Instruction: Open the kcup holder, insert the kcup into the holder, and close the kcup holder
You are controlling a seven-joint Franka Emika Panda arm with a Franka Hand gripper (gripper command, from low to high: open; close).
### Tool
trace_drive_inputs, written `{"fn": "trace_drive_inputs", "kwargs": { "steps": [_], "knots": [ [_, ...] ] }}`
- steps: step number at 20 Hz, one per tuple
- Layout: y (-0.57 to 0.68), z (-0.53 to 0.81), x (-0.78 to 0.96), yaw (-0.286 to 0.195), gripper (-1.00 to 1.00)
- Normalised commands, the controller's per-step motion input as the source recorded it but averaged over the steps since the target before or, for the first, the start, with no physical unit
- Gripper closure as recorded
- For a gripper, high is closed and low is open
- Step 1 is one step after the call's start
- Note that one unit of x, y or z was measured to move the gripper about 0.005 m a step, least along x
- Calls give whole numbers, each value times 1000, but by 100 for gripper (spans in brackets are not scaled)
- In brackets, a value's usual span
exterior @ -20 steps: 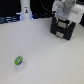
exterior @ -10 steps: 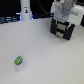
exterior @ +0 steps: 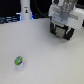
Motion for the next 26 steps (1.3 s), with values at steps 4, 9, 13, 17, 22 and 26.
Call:
{"fn": "trace_drive_inputs", "kwargs": {
  "steps": [4, 9, 13, 17, 22, 26],
  "knots": [
    [-326, 217, 932, -60, 100],
    [-355, 233, 891, -62, 100],
    [-376, 192, 885, -60, 100],
    [-392, 187, 876, -60, 100],
    [-401, 190, 860, -55, 100],
    [-394, 198, 851, -55, 100]
  ]
}}
